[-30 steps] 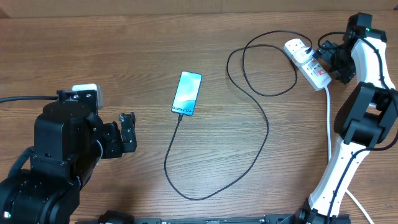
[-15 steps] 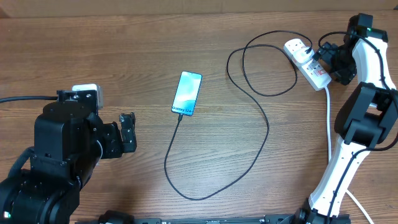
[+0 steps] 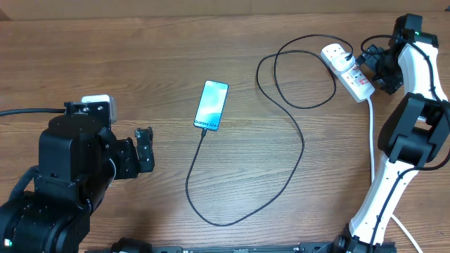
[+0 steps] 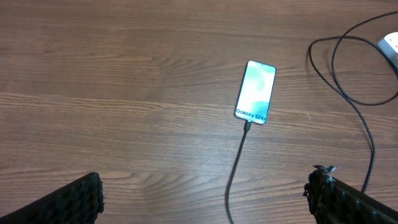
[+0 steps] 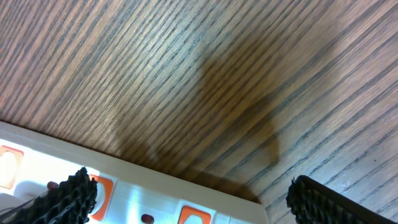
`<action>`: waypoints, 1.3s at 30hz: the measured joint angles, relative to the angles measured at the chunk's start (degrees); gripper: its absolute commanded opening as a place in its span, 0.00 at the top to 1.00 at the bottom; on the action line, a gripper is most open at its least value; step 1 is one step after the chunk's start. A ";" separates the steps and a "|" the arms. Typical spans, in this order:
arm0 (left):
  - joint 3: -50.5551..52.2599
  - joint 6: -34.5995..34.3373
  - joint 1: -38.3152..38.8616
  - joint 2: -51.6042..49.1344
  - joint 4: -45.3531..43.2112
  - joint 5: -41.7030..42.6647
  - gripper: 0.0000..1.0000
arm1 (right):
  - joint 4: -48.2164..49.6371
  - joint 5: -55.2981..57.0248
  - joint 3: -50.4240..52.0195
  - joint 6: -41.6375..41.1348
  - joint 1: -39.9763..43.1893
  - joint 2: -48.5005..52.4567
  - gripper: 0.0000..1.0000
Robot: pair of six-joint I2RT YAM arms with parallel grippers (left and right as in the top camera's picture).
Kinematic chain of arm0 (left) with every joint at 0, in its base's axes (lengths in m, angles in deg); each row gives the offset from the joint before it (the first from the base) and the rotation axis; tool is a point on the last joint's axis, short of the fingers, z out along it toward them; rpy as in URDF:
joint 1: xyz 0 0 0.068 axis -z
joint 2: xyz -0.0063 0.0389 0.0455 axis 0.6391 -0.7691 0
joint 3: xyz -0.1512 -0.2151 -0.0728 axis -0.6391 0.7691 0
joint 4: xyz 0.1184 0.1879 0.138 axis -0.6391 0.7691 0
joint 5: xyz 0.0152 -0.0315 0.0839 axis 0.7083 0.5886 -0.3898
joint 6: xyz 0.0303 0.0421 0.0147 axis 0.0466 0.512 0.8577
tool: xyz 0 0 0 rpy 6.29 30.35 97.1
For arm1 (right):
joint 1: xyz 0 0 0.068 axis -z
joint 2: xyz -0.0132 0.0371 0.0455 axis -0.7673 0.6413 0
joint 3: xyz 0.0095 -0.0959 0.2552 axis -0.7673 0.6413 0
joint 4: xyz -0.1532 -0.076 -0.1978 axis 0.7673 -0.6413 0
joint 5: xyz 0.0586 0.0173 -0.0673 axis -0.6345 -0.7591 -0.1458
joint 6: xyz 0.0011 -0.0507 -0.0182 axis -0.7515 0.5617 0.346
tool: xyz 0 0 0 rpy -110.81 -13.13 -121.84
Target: Plug charger to phone and switch on socket
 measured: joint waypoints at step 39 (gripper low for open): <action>0.00 0.00 0.00 0.00 0.00 -0.02 0.01 | 0.85 -3.96 1.95 0.72 0.42 0.00 0.00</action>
